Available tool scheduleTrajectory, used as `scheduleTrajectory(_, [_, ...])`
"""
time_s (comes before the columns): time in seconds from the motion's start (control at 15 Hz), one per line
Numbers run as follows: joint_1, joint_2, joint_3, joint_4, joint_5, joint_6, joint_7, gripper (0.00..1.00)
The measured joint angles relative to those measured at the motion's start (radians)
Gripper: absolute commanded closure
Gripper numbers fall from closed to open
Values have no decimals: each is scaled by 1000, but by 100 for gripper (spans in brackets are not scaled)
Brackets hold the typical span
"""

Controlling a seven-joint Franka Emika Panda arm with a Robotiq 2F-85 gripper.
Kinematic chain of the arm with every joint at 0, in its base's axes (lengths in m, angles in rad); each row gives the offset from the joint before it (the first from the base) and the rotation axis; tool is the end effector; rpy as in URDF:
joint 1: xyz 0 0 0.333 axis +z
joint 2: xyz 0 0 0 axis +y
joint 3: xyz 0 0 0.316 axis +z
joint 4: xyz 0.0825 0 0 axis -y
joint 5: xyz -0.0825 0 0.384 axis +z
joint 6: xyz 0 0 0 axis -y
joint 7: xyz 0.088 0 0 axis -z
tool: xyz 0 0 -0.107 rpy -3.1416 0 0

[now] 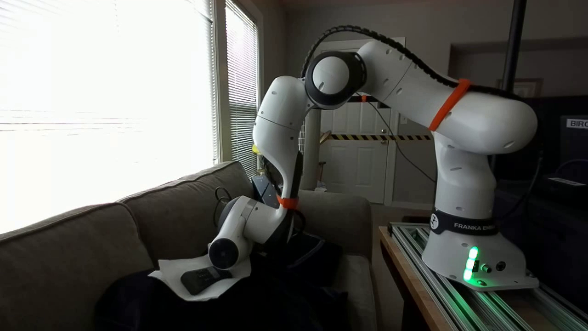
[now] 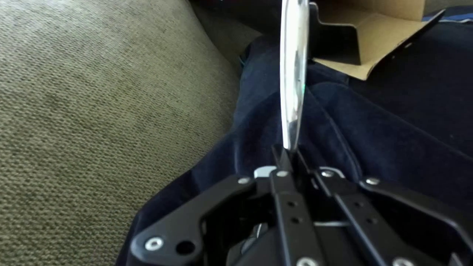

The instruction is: Pick up the spoon and put it on the white paper where there's a remote

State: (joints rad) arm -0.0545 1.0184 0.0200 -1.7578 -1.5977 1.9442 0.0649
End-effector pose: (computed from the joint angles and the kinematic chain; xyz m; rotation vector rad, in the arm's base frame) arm 0.5682 -0.0867 -0.0140 1.6169 1.1485 -0.6579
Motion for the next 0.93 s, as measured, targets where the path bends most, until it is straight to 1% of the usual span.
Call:
scheduleTrajectory(0.47, [-89, -90, -5, -59, 80, 189, 5, 98])
scheduleTrajectory(0.73, [-141, -148, -24, -89, 108, 307, 23, 98])
scheduleTrajectory(0.93, [-164, -182, -42, -106, 122, 378, 34, 98])
